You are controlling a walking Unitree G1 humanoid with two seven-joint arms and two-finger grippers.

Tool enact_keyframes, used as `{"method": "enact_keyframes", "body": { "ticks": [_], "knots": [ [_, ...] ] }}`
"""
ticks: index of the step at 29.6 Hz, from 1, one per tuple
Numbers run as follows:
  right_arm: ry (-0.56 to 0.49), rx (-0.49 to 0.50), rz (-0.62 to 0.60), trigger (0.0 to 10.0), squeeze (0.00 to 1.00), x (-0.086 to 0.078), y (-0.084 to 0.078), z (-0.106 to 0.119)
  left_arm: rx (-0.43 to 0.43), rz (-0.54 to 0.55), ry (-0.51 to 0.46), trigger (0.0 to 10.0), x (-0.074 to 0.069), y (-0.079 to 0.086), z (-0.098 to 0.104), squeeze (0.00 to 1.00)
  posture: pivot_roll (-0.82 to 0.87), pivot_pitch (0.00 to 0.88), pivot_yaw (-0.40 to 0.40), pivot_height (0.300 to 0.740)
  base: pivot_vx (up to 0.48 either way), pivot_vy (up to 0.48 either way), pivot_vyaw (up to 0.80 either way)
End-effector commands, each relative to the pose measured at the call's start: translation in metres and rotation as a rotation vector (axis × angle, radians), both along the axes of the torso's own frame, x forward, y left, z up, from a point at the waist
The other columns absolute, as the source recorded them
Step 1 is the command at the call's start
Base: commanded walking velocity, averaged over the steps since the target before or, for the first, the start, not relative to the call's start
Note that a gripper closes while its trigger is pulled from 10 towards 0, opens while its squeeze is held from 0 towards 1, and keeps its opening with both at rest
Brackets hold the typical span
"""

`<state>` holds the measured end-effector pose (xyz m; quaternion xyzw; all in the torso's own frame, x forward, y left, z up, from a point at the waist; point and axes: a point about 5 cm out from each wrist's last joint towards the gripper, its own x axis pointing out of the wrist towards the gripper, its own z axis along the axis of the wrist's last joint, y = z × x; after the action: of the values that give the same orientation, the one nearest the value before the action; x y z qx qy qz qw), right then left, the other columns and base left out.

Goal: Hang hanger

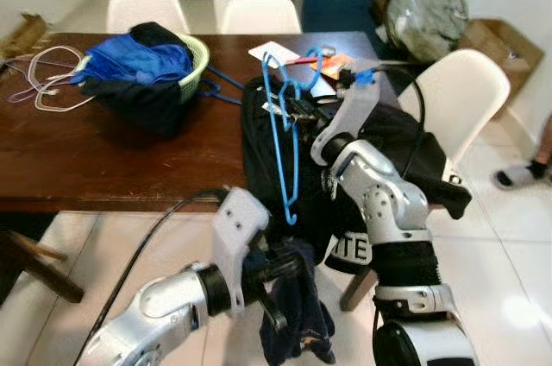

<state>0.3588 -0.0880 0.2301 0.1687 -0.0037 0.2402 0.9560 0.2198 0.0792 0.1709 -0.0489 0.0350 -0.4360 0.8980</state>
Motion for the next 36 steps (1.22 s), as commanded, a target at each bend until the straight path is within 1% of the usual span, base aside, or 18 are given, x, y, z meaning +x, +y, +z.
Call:
{"method": "enact_keyframes", "body": {
  "ticks": [1,3,14,16,17,21,22,23,25,26,28,29,30,32,33,35,36],
  "knots": [
    [-0.020,0.001,0.003,10.0,0.00,0.000,0.001,0.004,-0.001,0.031,-0.034,10.0,0.003,0.003,0.004,0.00,0.07,0.086,-0.014,0.740,-0.435,0.000,0.00],
    [-0.023,0.002,0.010,10.0,0.00,0.000,0.002,0.004,0.012,0.039,-0.038,10.0,0.002,0.004,0.003,0.00,0.07,0.084,-0.014,0.740,-0.480,0.000,0.00],
    [-0.025,-0.014,-0.001,10.0,0.00,0.000,0.000,0.000,0.011,0.030,-0.041,10.0,0.001,0.001,0.002,0.00,0.07,0.084,-0.012,0.740,-0.480,0.000,0.00],
    [-0.023,-0.028,-0.016,10.0,0.00,0.000,-0.003,-0.002,0.011,0.031,-0.040,10.0,0.001,0.001,0.001,0.00,0.07,0.087,-0.010,0.740,-0.480,0.000,0.00],
    [-0.019,-0.078,-0.049,10.0,0.00,0.001,-0.008,-0.006,0.005,0.040,-0.039,10.0,0.002,0.003,0.001,0.00,0.07,0.087,-0.010,0.740,-0.382,0.000,0.00],
    [-0.019,-0.078,-0.049,10.0,0.00,0.001,-0.008,-0.006,0.005,0.040,-0.039,10.0,0.002,0.003,0.001,0.00,0.07,0.087,-0.010,0.740,-0.382,0.000,0.00],
    [0.005,-0.143,-0.114,10.0,0.00,0.004,-0.018,-0.016,0.013,0.104,-0.062,10.0,0.011,0.013,0.002,0.00,0.07,0.091,-0.006,0.740,0.000,0.000,-0.79],
    [0.017,-0.166,-0.138,10.0,0.00,0.005,-0.022,-0.020,0.025,0.140,-0.078,10.0,0.015,0.018,0.003,0.00,0.07,0.091,-0.006,0.740,0.000,0.000,-0.79],
    [0.017,-0.166,-0.138,10.0,0.00,0.005,-0.022,-0.020,0.025,0.140,-0.078,10.0,0.015,0.018,0.003,0.00,0.07,0.091,-0.006,0.740,0.000,0.000,-0.79],
    [0.026,-0.177,-0.152,10.0,0.00,0.005,-0.024,-0.023,0.045,0.169,-0.094,10.0,0.019,0.023,0.003,0.00,0.06,0.091,-0.006,0.740,0.000,0.000,-0.79],
    [0.026,-0.177,-0.152,10.0,0.00,0.005,-0.024,-0.023,0.045,0.169,-0.094,10.0,0.019,0.023,0.003,0.00,0.06,0.091,-0.006,0.740,0.000,0.000,-0.79],
    [0.033,-0.197,-0.167,10.0,0.00,0.005,-0.025,-0.026,0.068,0.208,-0.108,10.0,0.023,0.027,0.002,0.00,0.06,0.092,-0.003,0.740,0.000,0.000,-0.79],
    [0.033,-0.197,-0.167,10.0,0.00,0.005,-0.025,-0.026,0.068,0.208,-0.108,10.0,0.023,0.027,0.002,0.00,0.06,0.092,-0.003,0.740,0.000,0.000,-0.79],
    [0.055,-0.309,-0.219,10.0,0.00,0.006,-0.034,-0.037,0.170,0.322,-0.134,10.0,0.035,0.040,-0.003,0.00,0.06,0.094,-0.004,0.740,0.000,0.000,-0.78],
    [0.059,-0.347,-0.232,10.0,0.00,0.006,-0.036,-0.041,0.203,0.353,-0.144,10.0,0.038,0.044,-0.005,0.00,0.06,0.094,-0.004,0.740,0.000,0.000,-0.79],
    [0.064,-0.409,-0.233,10.0,0.00,0.005,-0.040,-0.045,0.239,0.373,-0.160,10.0,0.040,0.048,-0.006,0.00,0.05,0.094,-0.005,0.740,0.000,0.000,-0.79],
    [0.064,-0.409,-0.233,10.0,0.00,0.005,-0.040,-0.045,0.239,0.373,-0.160,10.0,0.040,0.048,-0.006,0.00,0.05,0.094,-0.005,0.740,0.000,0.000,-0.79]
  ]
}}
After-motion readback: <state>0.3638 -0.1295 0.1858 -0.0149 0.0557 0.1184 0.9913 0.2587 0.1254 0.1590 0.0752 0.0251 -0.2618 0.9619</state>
